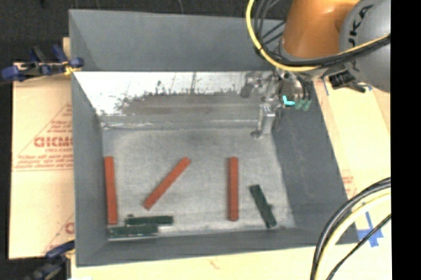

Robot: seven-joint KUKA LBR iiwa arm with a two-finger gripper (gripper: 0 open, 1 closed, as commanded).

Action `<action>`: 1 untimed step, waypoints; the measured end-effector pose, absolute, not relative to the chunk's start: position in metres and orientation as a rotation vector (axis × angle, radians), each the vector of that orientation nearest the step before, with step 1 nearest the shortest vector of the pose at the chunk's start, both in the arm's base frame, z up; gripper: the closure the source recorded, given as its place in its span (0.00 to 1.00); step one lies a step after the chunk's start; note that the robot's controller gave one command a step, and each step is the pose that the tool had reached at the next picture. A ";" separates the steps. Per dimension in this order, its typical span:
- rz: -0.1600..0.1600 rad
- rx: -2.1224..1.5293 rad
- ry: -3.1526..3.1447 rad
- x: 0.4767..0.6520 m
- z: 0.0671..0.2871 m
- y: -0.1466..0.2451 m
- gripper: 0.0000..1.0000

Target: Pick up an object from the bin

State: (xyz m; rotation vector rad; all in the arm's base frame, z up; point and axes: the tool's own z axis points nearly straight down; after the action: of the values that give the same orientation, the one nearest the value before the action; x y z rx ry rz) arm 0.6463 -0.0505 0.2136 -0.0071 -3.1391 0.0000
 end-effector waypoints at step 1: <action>0.002 -0.006 -3.147 0.648 0.219 -0.051 0.00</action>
Offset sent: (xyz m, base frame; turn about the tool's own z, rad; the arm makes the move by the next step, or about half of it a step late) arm -0.0078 -0.0500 -0.1436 -0.0749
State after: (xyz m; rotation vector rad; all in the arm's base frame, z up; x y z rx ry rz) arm 0.6478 -0.0506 0.2186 -0.0060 -3.1474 0.0020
